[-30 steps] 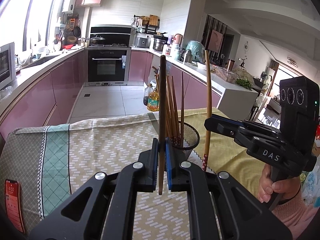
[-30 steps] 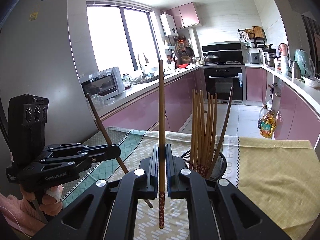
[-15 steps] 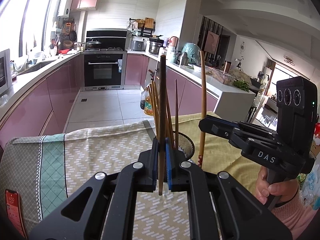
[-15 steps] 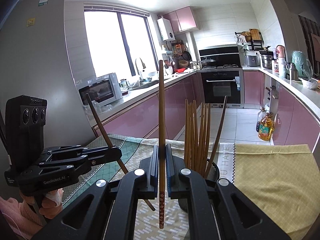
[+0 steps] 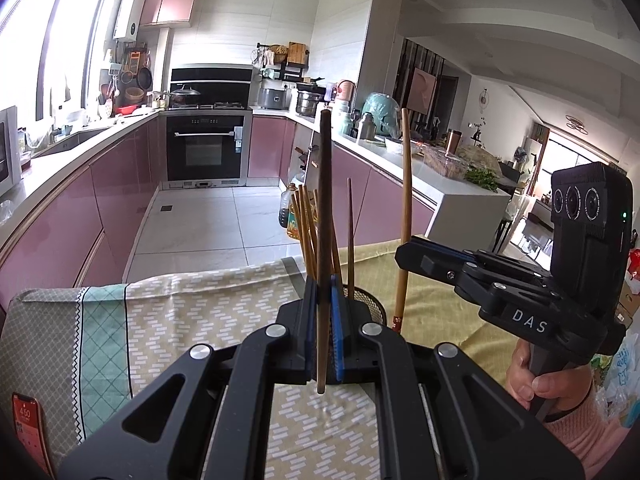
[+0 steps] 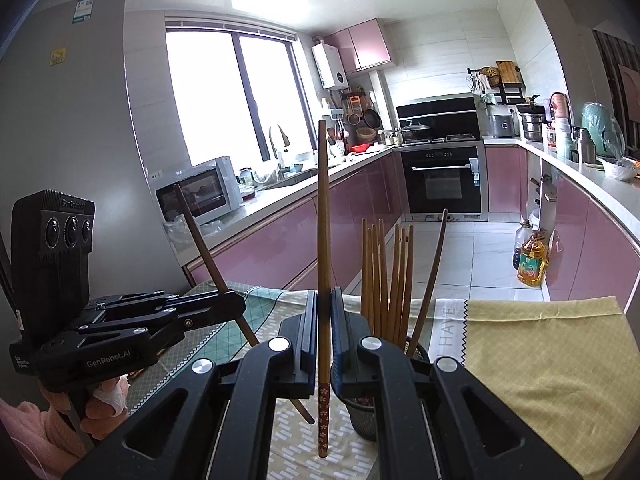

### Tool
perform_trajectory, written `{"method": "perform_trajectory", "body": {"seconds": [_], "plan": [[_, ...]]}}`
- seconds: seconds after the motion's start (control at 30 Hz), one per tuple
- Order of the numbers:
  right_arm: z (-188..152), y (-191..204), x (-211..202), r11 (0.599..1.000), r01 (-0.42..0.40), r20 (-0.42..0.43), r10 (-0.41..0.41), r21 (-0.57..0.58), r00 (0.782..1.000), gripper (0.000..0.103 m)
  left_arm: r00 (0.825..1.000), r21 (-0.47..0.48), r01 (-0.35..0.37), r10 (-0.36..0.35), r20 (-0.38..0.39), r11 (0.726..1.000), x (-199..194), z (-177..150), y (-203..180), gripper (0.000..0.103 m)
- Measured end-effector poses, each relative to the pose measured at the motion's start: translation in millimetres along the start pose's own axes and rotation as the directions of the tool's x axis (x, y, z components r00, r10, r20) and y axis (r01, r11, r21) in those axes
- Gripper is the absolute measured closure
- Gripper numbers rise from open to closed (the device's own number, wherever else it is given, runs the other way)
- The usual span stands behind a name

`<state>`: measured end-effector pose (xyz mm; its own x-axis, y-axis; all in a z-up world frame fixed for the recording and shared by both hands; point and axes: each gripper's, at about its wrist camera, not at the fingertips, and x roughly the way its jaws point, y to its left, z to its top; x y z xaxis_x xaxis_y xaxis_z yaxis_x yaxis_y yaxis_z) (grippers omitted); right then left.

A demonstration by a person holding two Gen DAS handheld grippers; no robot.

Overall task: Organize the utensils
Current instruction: 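Lower both held chopsticks into the mesh cup among the others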

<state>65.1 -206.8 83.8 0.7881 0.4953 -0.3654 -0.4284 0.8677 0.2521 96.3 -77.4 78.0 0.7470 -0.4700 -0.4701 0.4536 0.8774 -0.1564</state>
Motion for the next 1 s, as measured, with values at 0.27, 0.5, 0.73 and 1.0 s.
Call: {"method": "perform_trajectory", "body": {"seconds": [0.27, 0.5, 0.73, 1.0], "plan": [[4, -4, 2, 1.000, 0.007, 0.007, -0.007, -0.001, 1.000, 0.097, 1.000, -0.001, 0.009, -0.009, 0.013, 1.000, 2, 8, 1, 0.095], [7, -10, 3, 1.000, 0.008, 0.011, -0.008, 0.016, 1.000, 0.097, 1.000, 0.002, 0.012, -0.012, 0.023, 1.000, 4, 18, -1, 0.095], [12, -14, 2, 1.000, 0.016, 0.021, -0.016, 0.023, 1.000, 0.097, 0.999, 0.010, 0.009, -0.010, 0.033, 1.000, 6, 24, -3, 0.095], [15, -19, 4, 0.999, 0.022, 0.031, -0.023, 0.038, 0.999, 0.097, 0.999, 0.005, 0.022, -0.022, 0.040, 1.000, 8, 29, -1, 0.095]]}}
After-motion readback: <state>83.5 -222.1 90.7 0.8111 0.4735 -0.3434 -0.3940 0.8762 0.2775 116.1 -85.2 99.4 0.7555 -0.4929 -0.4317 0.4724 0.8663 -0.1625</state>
